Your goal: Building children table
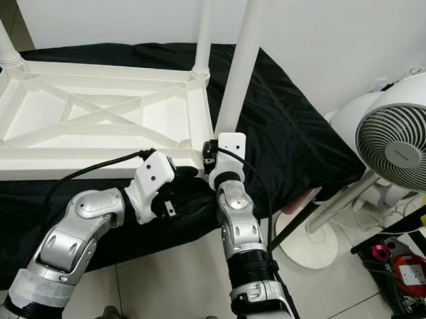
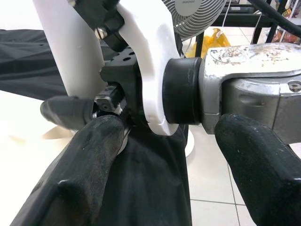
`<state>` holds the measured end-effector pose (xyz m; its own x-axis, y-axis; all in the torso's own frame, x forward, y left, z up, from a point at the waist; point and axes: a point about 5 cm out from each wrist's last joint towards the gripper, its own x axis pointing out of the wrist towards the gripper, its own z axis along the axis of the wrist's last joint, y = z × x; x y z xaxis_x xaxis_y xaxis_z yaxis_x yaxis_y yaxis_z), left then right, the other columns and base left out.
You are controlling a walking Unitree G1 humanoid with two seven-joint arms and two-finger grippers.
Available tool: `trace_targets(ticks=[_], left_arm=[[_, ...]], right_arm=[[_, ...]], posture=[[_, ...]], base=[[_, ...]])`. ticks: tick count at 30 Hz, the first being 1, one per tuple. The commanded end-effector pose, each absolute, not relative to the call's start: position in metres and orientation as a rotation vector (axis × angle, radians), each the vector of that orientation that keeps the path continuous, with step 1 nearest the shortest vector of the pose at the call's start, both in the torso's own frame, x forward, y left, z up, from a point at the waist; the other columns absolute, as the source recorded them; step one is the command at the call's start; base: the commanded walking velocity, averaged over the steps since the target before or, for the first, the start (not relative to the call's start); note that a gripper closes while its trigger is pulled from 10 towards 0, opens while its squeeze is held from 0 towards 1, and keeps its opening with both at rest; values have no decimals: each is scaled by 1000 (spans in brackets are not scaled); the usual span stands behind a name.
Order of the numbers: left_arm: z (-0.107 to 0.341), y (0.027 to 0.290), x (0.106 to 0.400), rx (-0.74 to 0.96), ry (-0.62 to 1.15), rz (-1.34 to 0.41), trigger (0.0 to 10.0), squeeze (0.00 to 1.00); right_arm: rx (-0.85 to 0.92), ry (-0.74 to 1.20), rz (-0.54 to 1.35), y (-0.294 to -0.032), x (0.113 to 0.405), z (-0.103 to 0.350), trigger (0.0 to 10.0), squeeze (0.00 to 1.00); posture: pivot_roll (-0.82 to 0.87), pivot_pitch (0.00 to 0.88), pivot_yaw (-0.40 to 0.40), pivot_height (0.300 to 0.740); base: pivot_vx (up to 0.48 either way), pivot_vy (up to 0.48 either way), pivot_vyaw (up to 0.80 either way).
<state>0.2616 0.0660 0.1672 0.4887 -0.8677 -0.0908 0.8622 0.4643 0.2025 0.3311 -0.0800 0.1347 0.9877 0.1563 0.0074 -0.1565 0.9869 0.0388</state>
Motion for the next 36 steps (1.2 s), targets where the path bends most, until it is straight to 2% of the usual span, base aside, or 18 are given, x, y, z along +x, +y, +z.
trace_targets(ticks=[1,6,9,10,11,16,18,23,29,36], left_arm=[[166,68,265,237,-32,-962,10000,0],[165,69,264,238,-30,-961,10000,0],[165,68,263,241,-29,-972,10000,0],[164,67,263,241,-28,-975,10000,0],[164,67,262,242,-27,-979,10000,0],[164,67,262,243,-26,-983,10000,0],[165,67,264,242,-28,-981,10000,0],[166,67,266,241,-31,-978,10000,0],[168,68,270,242,-39,-966,10000,0],[170,70,272,247,-44,-954,10000,0]], right_arm=[[40,21,160,-81,328,129,10000,1000],[42,-1,159,-90,324,130,10000,1000],[34,-2,226,-100,319,127,10000,1000],[48,5,257,-104,318,126,10000,451],[47,3,292,-109,317,126,10000,0],[43,-3,336,-119,317,127,10000,0],[-32,-26,470,-136,321,132,10000,0],[-90,-26,559,-141,326,133,10000,0],[-174,1,673,-138,347,139,10000,0],[-222,35,772,-128,355,139,10000,0]], posture=[[-29,22,-68,740],[-31,22,-66,740],[-37,24,-66,740],[-40,25,-64,740],[-41,26,-63,740],[-45,26,-60,740],[-49,28,-57,740],[-55,29,-48,740],[-55,34,-40,740],[-44,38,-45,740]], base=[[0,0,0],[0,0,0],[0,0,0],[0,0,0],[0,0,0],[0,0,0],[0,0,0],[0,0,0],[0,0,0],[0,0,0]])
